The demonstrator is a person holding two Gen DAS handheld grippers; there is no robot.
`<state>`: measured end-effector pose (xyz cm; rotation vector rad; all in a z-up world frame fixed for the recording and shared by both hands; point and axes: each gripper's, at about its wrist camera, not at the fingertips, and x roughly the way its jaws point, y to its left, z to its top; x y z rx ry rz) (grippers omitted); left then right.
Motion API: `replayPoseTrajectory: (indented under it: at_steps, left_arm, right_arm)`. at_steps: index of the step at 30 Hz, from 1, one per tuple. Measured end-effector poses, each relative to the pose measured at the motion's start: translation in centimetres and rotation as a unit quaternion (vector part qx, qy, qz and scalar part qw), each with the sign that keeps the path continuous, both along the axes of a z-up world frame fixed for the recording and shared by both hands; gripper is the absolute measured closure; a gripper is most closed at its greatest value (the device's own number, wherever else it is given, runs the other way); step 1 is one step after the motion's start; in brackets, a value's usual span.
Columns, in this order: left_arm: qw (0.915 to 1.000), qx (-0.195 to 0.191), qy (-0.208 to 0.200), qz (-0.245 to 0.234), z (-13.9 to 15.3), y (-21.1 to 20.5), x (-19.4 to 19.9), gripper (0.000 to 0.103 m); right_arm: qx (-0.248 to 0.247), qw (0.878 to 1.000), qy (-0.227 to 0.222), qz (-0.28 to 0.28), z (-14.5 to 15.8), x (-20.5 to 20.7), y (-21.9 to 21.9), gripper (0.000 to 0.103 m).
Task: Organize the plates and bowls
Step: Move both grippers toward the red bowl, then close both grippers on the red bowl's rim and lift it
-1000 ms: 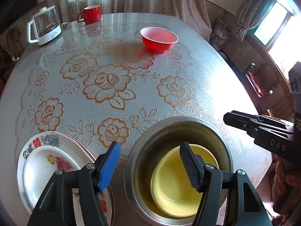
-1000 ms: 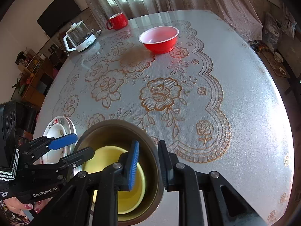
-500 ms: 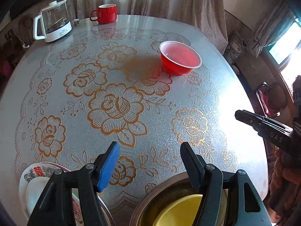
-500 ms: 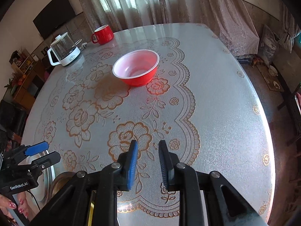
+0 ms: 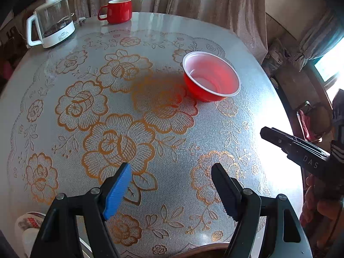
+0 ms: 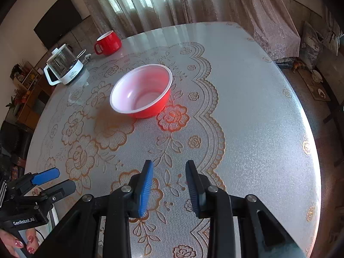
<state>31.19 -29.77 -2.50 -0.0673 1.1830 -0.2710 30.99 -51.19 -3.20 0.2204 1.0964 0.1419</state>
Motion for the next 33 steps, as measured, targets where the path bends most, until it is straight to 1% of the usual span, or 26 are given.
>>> replayPoseTrajectory:
  at_steps: [3,6,13,18,24,29,33]
  left_arm:
    - [1.0000,0.002,-0.003,0.005,0.0,-0.1,1.3,0.022]
    - [0.9999,-0.002,-0.004,0.010,0.0,-0.1,2.5,0.022]
    - [0.9996,-0.009,-0.002,0.027,-0.3,0.2,4.5,0.022]
    - [0.9991,-0.015,0.004,0.038,-0.8,0.4,5.6,0.022]
    - [0.9994,-0.008,-0.001,0.033,-0.7,-0.3,6.8,0.022]
    - [0.9995,-0.009,-0.012,0.027,-0.3,-1.1,7.8,0.022]
    - [0.9995,-0.014,-0.021,0.021,-0.1,-1.7,8.8,0.022]
  right_arm:
    - [0.009,1.000,-0.003,0.006,-0.1,1.5,0.1,0.072]
    - [0.024,1.000,-0.006,0.010,-0.2,3.1,0.3,0.072]
    - [0.062,0.998,-0.005,-0.008,-0.6,6.7,-0.2,0.072]
    - [0.085,0.996,0.011,-0.029,-1.5,9.3,-0.6,0.072]
    - [0.099,0.994,0.028,-0.032,-3.0,11.1,-0.5,0.072]
    - [0.107,0.994,0.028,-0.025,-3.6,11.3,-0.5,0.084]
    - [0.110,0.993,0.026,-0.023,-3.8,11.0,-0.7,0.089]
